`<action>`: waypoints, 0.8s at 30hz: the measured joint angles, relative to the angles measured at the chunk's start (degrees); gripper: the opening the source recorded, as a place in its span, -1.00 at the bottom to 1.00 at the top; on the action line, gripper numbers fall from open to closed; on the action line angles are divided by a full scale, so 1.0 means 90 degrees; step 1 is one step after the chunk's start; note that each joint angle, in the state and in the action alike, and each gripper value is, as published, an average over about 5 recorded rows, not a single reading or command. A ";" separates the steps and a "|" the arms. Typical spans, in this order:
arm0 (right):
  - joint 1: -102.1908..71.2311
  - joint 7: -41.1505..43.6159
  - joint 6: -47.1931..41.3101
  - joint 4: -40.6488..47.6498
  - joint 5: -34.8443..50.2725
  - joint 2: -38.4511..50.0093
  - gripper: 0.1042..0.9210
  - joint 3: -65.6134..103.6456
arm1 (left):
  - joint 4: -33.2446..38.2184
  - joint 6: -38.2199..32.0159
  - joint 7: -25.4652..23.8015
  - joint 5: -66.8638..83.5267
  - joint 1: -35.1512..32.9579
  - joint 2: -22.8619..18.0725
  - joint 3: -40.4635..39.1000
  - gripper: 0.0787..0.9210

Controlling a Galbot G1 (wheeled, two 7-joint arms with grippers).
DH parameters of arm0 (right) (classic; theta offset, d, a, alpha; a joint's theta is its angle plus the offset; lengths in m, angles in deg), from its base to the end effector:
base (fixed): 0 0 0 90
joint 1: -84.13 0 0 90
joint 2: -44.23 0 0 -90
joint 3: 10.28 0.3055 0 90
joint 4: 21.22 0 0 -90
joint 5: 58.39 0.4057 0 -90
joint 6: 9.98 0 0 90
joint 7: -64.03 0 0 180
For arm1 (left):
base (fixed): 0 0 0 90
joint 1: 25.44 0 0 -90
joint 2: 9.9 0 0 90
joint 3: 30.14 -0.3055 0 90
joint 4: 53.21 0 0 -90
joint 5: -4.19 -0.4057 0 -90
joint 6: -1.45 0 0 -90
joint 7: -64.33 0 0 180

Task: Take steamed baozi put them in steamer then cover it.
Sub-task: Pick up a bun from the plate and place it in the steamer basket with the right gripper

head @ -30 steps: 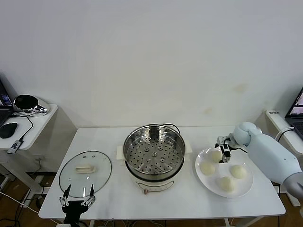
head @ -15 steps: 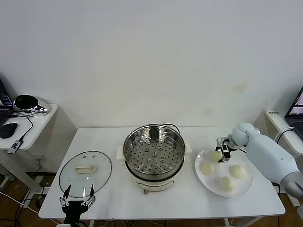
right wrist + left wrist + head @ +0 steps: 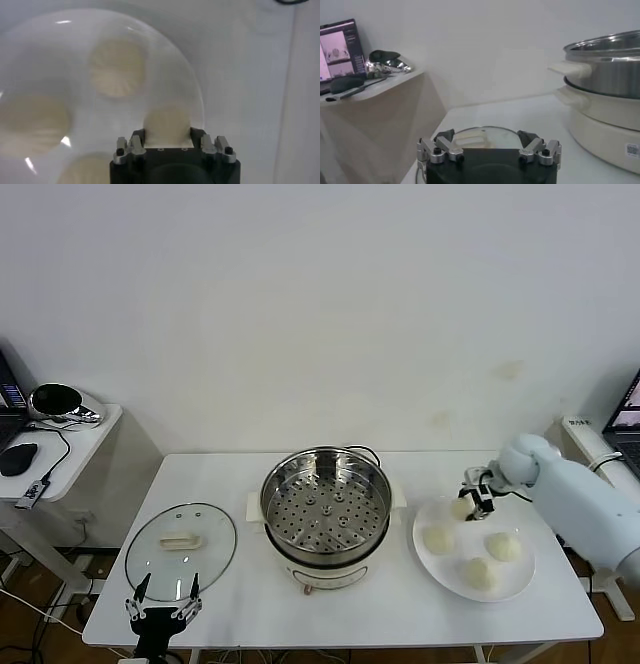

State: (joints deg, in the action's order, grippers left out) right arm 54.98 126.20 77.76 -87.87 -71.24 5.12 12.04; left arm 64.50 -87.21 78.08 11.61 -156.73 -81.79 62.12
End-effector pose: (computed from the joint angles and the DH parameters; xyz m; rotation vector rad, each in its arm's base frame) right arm 0.5593 -0.1445 -0.1500 1.2224 -1.4343 1.5538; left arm 0.1993 0.0498 -0.3170 0.1575 -2.8852 -0.2709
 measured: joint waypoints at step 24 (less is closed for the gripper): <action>0.3558 -0.0165 0.0860 -0.0798 0.2347 -0.1609 0.18 -0.3104 | 0.0103 -0.0096 0.0012 0.0150 -0.0009 0.0053 0.0078 0.77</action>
State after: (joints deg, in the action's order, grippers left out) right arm 87.00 124.71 85.50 -95.04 -50.12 -9.36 -15.90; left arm 65.43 -88.07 78.19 12.96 -156.81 -81.31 62.83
